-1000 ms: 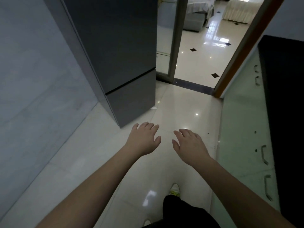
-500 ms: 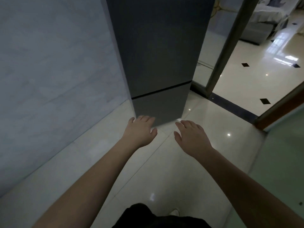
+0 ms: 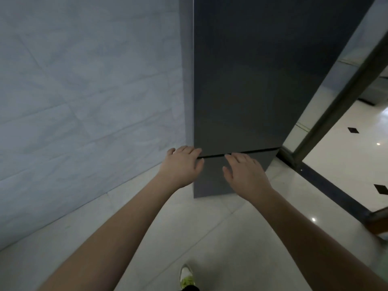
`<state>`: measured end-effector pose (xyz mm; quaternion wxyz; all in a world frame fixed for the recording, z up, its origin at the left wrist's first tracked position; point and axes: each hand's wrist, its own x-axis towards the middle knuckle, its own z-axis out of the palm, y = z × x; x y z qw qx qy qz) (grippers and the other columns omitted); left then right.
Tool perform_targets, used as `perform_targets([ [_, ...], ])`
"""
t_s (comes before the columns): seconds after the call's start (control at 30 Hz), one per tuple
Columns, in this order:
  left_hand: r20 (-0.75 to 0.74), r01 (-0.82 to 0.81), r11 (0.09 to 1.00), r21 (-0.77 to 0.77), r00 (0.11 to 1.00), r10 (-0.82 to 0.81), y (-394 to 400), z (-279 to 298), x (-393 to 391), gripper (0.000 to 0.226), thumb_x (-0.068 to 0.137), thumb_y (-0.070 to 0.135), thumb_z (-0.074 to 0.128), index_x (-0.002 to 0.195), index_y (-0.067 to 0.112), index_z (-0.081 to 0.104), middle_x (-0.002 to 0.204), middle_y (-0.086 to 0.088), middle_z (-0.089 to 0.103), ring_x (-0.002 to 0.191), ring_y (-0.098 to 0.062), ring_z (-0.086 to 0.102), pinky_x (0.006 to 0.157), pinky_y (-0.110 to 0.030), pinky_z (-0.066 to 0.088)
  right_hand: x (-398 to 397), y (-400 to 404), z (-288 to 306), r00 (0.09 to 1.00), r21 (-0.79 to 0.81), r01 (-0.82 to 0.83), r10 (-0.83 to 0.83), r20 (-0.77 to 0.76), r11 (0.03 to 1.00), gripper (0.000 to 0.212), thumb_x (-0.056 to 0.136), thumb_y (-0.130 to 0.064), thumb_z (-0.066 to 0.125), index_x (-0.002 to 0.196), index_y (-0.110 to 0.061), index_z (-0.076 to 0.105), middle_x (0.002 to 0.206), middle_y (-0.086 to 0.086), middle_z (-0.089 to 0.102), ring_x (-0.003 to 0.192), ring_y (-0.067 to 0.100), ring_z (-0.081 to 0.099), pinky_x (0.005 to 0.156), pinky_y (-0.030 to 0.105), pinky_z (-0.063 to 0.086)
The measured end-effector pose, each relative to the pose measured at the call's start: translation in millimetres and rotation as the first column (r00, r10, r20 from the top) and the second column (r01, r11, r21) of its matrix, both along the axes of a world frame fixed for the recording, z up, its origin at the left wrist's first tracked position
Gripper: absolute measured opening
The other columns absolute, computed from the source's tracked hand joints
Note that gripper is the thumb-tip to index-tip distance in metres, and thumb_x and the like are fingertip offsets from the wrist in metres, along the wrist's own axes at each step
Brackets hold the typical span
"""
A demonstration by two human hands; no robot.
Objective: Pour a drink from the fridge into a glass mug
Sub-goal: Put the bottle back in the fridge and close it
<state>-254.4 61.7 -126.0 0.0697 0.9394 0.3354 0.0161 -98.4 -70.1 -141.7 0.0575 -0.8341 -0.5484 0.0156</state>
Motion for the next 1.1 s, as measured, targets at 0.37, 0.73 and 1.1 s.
perform_targets([
  [0.37,0.059,-0.029,0.992,0.121,0.998,0.022,122.9,40.9,36.2,0.055,0.103,0.045,0.029,0.151,0.020,0.034,0.152,-0.002,0.043,0.141,-0.021,0.035,0.117,-0.045,0.022,26.7,134.7,65.4,0.983,0.179,-0.121,0.093,0.159,0.976,0.049,0.098,-0.035,0.044,0.143,-0.014,0.045,0.143,0.008,0.050,0.133,0.023,0.044,0.108,0.038,0.034],
  [0.73,0.072,-0.119,0.976,0.181,0.992,0.108,182.2,54.9,94.2,0.053,0.100,0.044,0.039,0.145,0.016,0.039,0.146,-0.007,0.048,0.135,-0.024,0.043,0.111,-0.044,0.031,73.4,224.8,143.7,0.849,0.252,-0.404,0.257,0.462,0.879,0.050,0.097,-0.030,0.046,0.144,-0.013,0.043,0.150,0.010,0.042,0.141,0.027,0.035,0.118,0.045,0.024],
  [1.1,0.072,-0.221,0.975,-0.018,0.972,0.222,197.6,25.9,142.9,0.075,0.098,0.046,0.044,0.157,0.013,0.012,0.151,-0.012,0.042,0.134,-0.029,0.045,0.108,-0.044,0.036,93.4,284.7,150.6,0.458,-0.217,-0.350,0.368,0.809,0.911,0.053,0.099,-0.027,0.042,0.147,-0.007,0.034,0.157,0.016,0.026,0.149,0.034,0.006,0.116,0.055,-0.011],
])
